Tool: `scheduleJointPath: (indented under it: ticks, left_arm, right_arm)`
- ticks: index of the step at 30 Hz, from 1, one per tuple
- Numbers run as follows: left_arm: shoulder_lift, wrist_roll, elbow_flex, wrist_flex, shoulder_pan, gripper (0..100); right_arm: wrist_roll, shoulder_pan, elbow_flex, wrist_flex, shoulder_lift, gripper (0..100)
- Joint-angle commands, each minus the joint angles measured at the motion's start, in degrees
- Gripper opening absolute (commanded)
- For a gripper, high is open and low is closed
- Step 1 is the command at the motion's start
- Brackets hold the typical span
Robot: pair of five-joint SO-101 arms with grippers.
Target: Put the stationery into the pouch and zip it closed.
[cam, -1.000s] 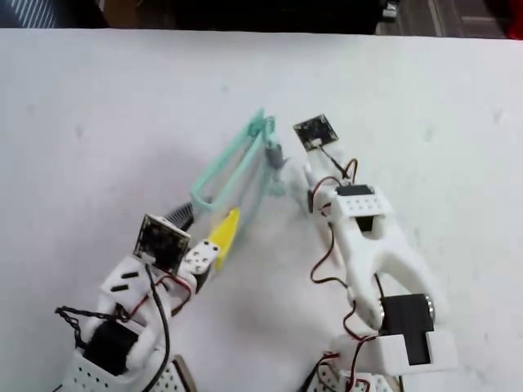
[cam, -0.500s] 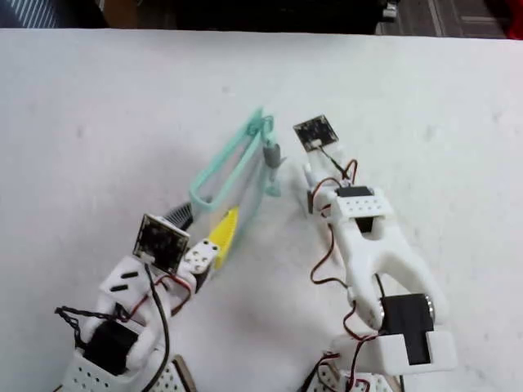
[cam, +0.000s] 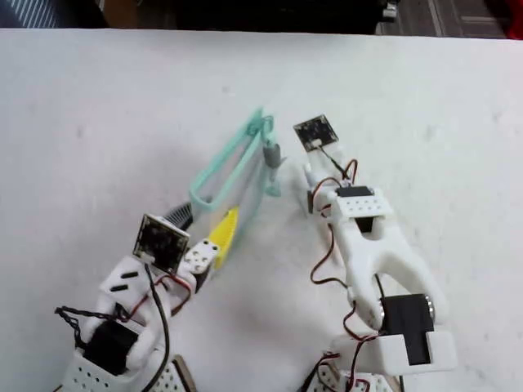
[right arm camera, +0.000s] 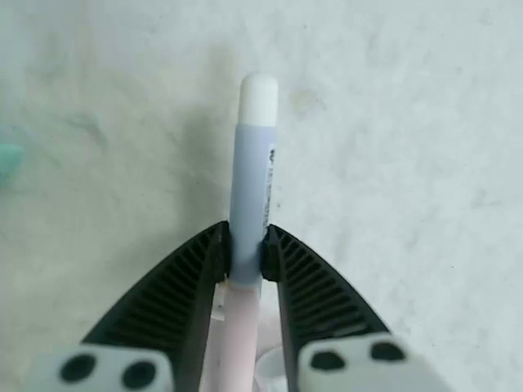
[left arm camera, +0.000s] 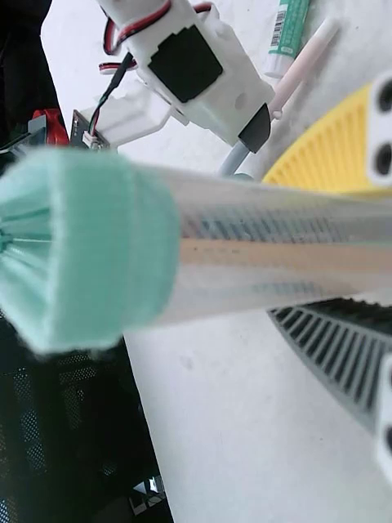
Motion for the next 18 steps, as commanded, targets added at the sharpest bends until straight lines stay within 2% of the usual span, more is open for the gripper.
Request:
scheduleJointPath:
  ticks: [1,18]
  left_arm:
    - [0.2,0.5,-1.0,-1.2,-0.2,17]
    - [0.2,0.7,-1.0,-1.2,-0.3,17]
  right_arm:
    - [-0.4,0.4,-0.4,-1.0,-2.6,1.7]
    - [-0.8,0.4,-0.7,-1.0,-2.6,1.7]
